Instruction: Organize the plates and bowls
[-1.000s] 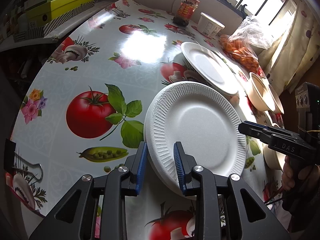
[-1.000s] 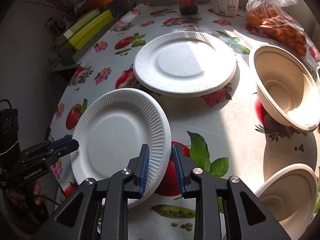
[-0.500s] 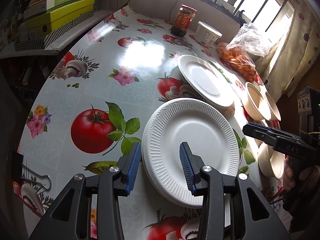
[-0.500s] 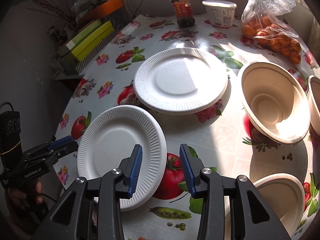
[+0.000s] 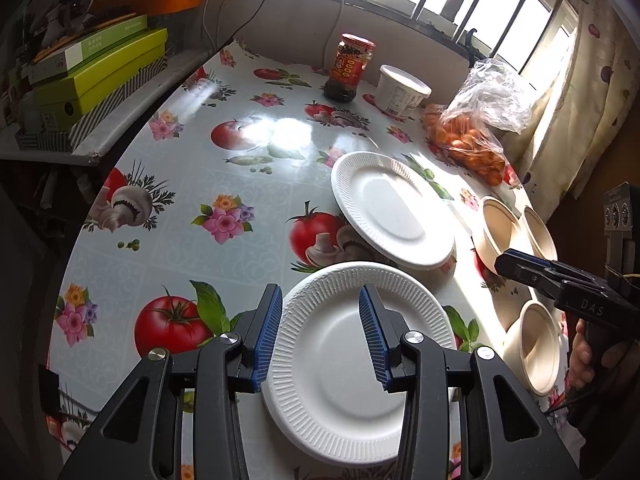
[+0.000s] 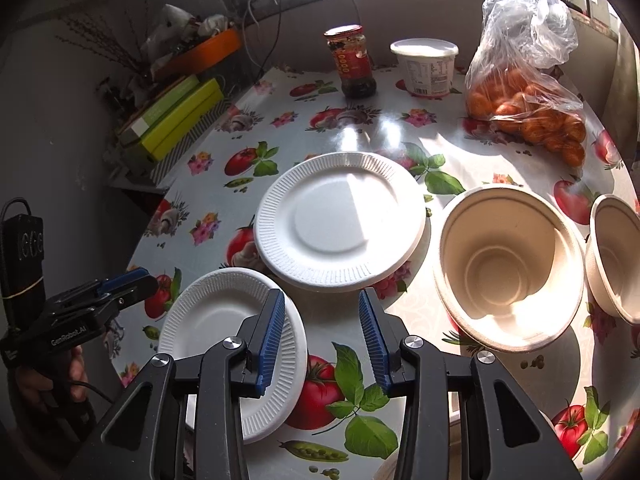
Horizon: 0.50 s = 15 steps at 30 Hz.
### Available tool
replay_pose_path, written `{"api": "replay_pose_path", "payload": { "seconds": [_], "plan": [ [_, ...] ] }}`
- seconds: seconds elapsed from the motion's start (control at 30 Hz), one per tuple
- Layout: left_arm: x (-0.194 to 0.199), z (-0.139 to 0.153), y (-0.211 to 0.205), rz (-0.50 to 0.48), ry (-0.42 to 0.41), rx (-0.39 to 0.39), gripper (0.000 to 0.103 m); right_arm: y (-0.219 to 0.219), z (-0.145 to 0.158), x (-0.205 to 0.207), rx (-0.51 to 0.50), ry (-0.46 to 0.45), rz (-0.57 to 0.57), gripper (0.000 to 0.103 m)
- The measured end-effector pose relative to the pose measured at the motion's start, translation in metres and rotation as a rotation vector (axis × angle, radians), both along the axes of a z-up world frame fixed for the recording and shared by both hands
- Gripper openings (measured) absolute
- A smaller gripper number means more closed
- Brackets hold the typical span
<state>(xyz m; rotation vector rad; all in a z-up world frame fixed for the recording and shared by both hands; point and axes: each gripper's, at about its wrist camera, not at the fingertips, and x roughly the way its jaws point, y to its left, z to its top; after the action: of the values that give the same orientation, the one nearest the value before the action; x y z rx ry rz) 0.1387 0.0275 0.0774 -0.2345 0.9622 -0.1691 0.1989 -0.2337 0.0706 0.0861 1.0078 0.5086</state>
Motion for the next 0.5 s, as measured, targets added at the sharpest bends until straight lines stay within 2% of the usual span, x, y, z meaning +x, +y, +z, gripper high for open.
{"api": "replay_pose_path", "payload": {
  "seconds": [0.3,0.5],
  "plan": [
    [0.028,0.0,-0.012,-0.018,0.013,0.006,0.041,-0.007,0.011,0.034,-0.035,-0.032,-0.009,0.038],
    [0.049,0.0,-0.017,-0.021,0.015,0.014,0.041,-0.013,0.006,0.067,-0.05,-0.02,-0.005,0.038]
  ]
}}
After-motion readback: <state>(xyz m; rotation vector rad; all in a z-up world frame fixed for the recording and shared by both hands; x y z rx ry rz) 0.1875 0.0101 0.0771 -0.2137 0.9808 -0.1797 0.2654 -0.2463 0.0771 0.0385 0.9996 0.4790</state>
